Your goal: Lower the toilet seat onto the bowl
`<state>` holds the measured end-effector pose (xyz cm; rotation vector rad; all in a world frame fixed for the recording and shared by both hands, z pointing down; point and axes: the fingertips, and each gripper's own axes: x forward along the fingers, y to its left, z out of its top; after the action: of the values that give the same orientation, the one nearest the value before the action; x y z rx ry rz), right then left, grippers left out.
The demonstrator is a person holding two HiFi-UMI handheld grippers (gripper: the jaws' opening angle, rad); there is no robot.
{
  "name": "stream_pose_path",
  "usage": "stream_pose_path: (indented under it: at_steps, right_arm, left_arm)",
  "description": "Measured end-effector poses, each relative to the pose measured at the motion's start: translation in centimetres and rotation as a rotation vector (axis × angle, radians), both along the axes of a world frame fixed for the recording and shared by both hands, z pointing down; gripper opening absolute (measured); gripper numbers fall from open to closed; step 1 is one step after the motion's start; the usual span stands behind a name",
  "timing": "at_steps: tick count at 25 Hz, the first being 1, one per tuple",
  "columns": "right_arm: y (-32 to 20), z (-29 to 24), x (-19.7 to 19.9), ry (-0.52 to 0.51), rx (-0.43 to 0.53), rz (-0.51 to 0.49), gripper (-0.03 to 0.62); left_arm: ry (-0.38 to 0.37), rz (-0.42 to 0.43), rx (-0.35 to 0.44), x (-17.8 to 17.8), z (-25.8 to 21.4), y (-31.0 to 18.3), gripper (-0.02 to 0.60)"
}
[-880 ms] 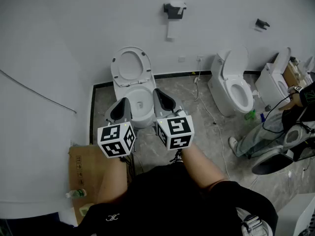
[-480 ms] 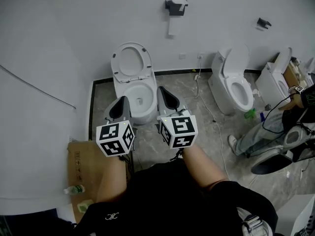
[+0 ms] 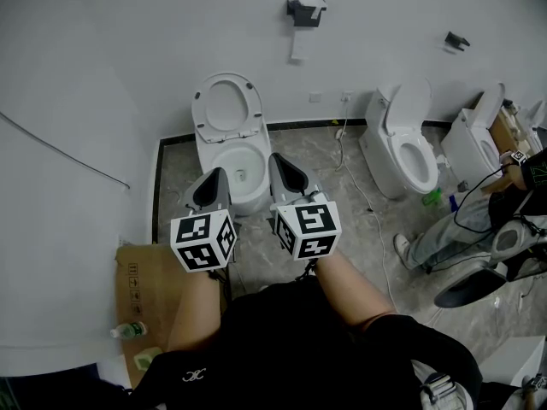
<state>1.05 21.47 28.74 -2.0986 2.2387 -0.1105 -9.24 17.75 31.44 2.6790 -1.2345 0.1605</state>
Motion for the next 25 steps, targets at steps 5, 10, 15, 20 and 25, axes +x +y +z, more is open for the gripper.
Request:
stream_pose_path:
  at_steps: [5,10,15,20,25]
  right_arm:
    - [-0.6,-0.3,-1.4,0.019,-0.001,-0.002,0.009]
    - [-1.0,-0.5,-2.1,0.04,0.003,0.013,0.009]
    - [-2.1,0.1,-2.5,0.031,-0.011,0.012,0.011]
    - [-4.3,0.3,-2.7,0.036,-0.013,-0.013,0.012]
    - [-7.7,0.7,-2.5,0.035,-0.006,-0.038,0.015]
  left_arm:
    - [0.014,0.006,-0.002,-0.9,-0.3,-0.6,0.006]
    - [0.029,0.016,-0.007,-1.5,-0.4,-1.1,0.006]
    - [0.034,0.011,-0.006,-2.1,-0.2,-2.0,0.006]
    - [0.022,-0.005,-0.002,-2.1,0.0,-3.8,0.006]
    - [0.01,-0.027,0.003,-2.1,0.2,-7.0,0.006]
